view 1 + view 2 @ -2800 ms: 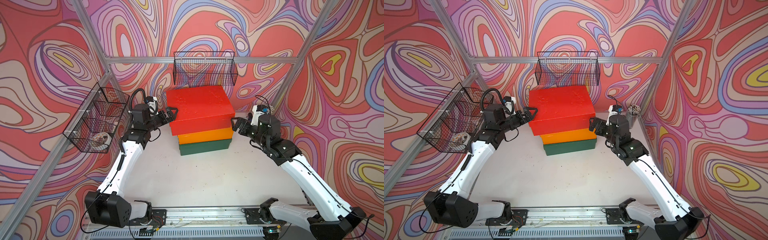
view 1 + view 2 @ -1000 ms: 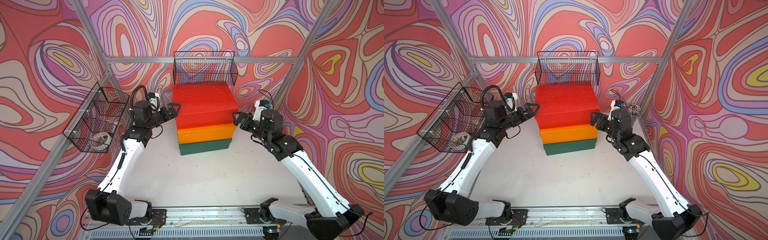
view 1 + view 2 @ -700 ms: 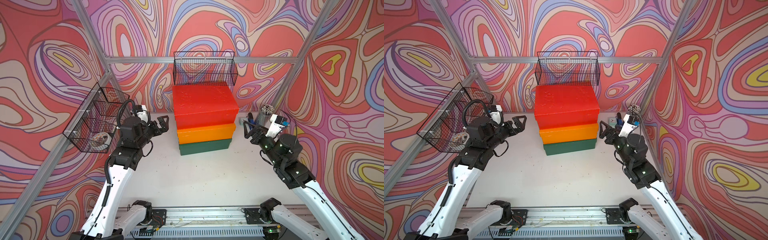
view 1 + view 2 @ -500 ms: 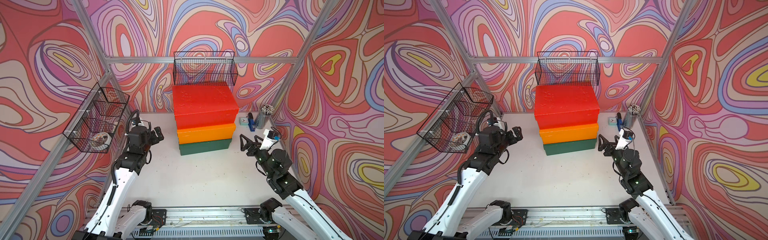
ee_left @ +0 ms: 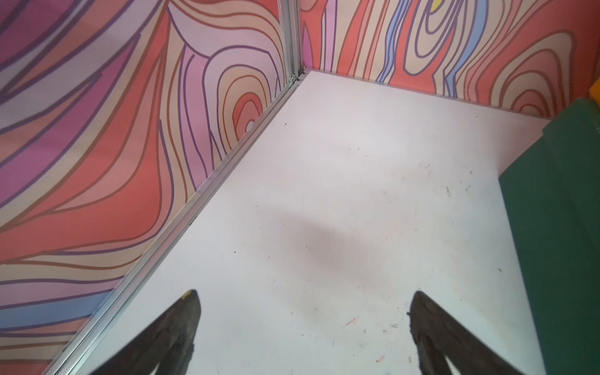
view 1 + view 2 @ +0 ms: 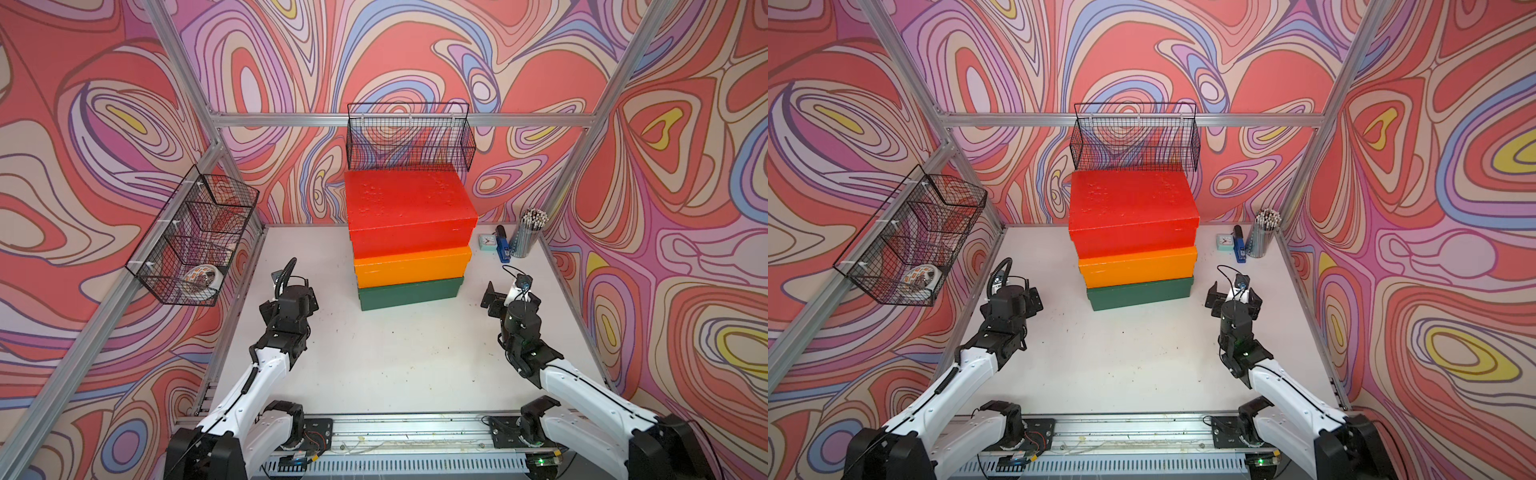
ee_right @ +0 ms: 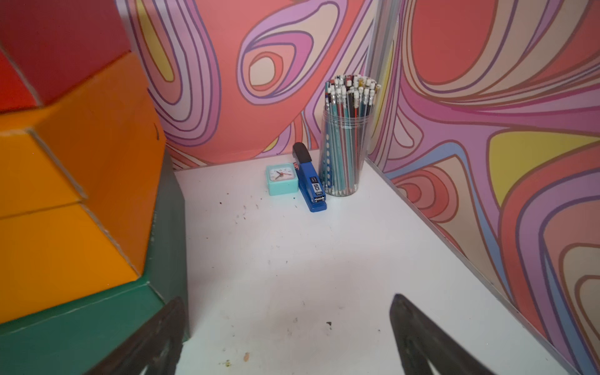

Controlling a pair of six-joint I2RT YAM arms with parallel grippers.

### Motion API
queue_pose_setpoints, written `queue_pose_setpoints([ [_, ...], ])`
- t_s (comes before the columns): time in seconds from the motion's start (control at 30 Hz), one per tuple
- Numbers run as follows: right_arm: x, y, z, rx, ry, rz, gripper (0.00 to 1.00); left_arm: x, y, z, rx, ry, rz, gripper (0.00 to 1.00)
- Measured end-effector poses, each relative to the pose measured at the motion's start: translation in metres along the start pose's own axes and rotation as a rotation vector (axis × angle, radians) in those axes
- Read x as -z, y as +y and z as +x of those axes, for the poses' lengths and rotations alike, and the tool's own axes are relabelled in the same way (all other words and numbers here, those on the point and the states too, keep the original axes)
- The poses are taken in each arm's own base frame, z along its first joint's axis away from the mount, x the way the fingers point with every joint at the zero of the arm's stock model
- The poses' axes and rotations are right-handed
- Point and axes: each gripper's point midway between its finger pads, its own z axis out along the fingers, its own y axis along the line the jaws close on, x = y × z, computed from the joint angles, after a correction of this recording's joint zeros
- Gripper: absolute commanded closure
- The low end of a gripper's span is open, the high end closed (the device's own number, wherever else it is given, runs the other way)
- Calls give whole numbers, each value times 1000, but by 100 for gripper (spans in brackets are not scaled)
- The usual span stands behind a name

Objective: Stack the shoeboxes
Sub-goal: Reset both arms

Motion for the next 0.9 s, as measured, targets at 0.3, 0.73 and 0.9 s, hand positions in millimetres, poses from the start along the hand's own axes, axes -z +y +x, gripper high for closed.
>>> queue_pose_setpoints([
  [0.3,-33,-29,31,-23,4,99,2,-26,-7,51,-102,-26,32,7],
  [0.73,-80,-18,42,29,-14,73,2,-51,-58,59,-205,-149,266,6],
  [0.9,-103,-19,57,37,34,22,2,-54,-60,68,-217,-129,305,0],
])
